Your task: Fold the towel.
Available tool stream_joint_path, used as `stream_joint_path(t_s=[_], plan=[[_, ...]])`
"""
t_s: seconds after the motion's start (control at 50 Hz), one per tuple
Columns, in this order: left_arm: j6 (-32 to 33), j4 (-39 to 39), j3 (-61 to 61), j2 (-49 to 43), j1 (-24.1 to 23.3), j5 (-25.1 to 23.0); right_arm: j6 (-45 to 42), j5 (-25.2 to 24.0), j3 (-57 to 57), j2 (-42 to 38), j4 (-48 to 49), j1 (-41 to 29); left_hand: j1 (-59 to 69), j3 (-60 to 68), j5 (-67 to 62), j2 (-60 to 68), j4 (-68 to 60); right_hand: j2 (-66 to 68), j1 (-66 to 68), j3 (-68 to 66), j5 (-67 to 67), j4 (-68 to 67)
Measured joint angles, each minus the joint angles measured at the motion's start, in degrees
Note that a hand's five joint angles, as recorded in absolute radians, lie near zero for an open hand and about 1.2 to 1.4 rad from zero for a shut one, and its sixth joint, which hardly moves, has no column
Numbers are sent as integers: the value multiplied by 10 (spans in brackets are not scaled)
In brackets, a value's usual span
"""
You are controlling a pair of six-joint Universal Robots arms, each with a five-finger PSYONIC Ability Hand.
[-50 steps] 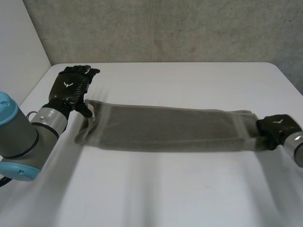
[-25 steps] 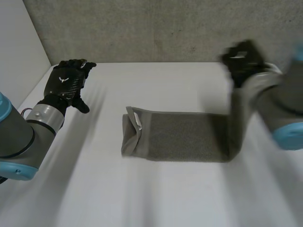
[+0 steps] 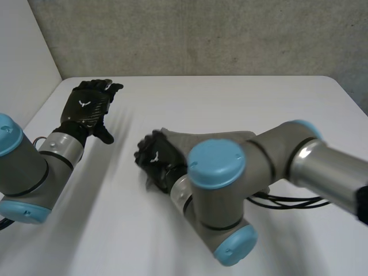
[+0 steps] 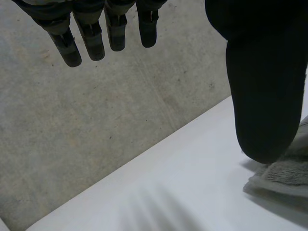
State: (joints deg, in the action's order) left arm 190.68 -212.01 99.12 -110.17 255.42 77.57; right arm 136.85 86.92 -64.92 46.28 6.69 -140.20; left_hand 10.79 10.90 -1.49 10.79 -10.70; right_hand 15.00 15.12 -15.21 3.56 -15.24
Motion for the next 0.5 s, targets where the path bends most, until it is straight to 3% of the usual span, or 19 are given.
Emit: stream_joint_path(t_s=[0.26, 0.42, 0.5], plan=[[-4, 1, -18, 1, -62, 3, 194, -4, -201, 209, 5, 143, 0, 0, 0, 0, 0, -11, -20, 11, -1, 4], [0, 2, -39, -49, -111, 18, 206, -10, -315, 220, 12, 229, 0, 0, 0, 1, -1, -6, -8, 7, 5, 2], [5, 4, -50, -78, -121, 32, 202, -18, -335, 202, 18, 254, 2, 0, 0, 1, -1, 71, 73, -68, 92, -68]])
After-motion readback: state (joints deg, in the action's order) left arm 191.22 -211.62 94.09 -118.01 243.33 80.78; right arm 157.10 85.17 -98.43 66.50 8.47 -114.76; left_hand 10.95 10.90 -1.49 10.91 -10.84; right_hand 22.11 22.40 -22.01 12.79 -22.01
